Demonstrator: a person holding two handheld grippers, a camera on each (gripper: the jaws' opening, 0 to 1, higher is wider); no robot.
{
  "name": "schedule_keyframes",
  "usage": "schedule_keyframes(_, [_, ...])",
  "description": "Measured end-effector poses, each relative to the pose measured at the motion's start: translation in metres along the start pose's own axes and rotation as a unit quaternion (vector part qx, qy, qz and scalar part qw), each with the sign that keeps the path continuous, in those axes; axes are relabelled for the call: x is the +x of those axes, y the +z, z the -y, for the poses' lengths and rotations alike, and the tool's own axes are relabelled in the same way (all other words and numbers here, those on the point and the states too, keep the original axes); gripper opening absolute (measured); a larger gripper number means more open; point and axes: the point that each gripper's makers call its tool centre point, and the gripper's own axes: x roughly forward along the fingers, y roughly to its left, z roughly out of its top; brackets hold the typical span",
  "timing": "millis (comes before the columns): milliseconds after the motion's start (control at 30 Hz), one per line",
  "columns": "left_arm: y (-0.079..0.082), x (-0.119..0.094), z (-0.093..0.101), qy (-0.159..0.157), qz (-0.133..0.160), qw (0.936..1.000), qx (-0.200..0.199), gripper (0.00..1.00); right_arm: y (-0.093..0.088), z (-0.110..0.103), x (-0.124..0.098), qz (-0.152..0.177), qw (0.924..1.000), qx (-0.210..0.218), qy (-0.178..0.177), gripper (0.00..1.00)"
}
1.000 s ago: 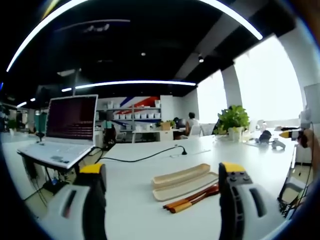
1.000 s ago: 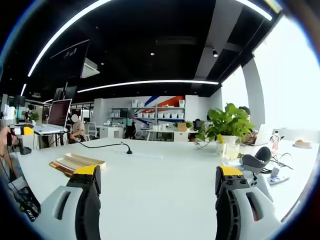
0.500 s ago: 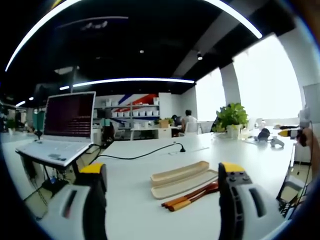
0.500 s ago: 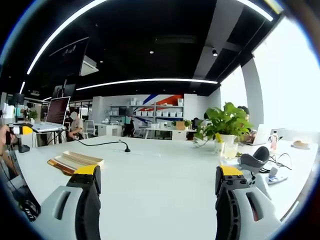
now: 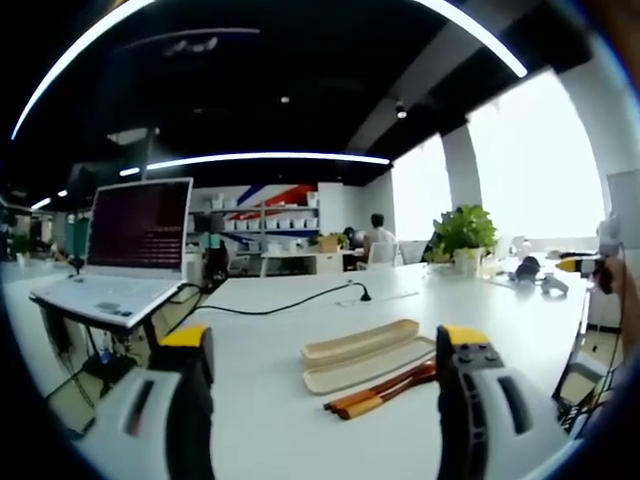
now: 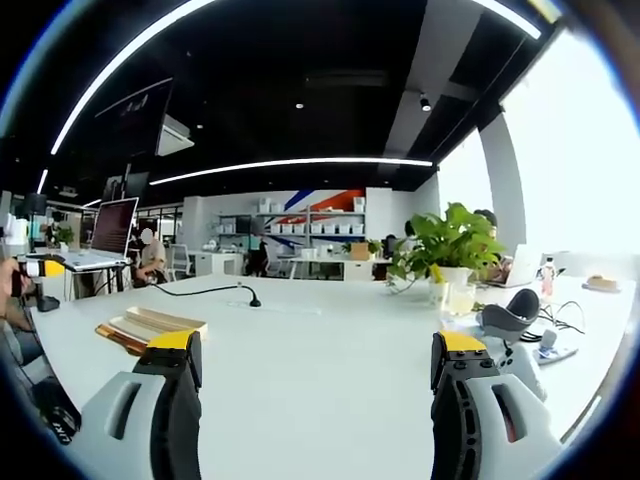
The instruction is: Arrange the utensils inside the cutlery case until each visible utensil rests in its matching compartment.
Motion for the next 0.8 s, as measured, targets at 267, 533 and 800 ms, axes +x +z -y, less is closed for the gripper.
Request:
schedule_keyframes(267, [-0.001, 0.0, -0.001, -0.001, -0.002, 1.0, 0.001, 0.97, 0.006, -0.002, -0.001, 0.01, 0.9999, 0.0, 0.002, 0.99])
schedule_keyframes(533, [-0.005, 0.005, -0.001, -0.003, -0.003, 1.0, 0.003, 0.96, 0.004, -0.008, 0.001, 0.0, 0.9999, -0.004, 0.012, 0.99])
schedule_keyframes(800, [-0.007, 0.003, 0.0, -0.005, -0.005, 1.0, 0.006, 0.97, 0.008, -0.018, 0.003, 0.0, 0.9991, 0.036, 0.022, 0.99])
